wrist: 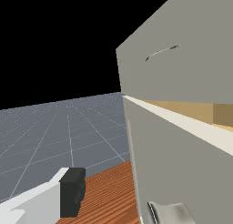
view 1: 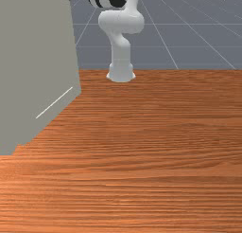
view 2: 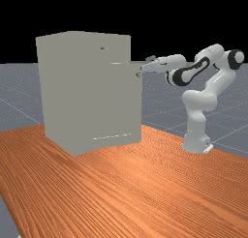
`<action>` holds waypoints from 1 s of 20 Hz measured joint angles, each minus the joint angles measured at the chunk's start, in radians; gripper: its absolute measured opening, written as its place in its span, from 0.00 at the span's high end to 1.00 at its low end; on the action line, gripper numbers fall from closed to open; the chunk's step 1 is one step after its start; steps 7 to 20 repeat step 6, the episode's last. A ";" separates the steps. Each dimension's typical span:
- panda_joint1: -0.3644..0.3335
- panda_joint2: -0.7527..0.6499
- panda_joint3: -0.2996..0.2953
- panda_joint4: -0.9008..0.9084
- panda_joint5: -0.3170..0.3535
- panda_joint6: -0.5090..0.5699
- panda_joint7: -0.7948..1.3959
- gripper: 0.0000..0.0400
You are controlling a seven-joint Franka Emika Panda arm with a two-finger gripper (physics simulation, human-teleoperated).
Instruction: Open the cabinet door
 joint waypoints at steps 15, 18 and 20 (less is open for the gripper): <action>0.024 0.046 0.205 0.011 0.034 0.007 0.098 0.00; 0.024 0.046 0.205 0.011 0.034 0.007 0.098 0.00; 0.024 0.046 0.205 0.011 0.034 0.007 0.098 0.00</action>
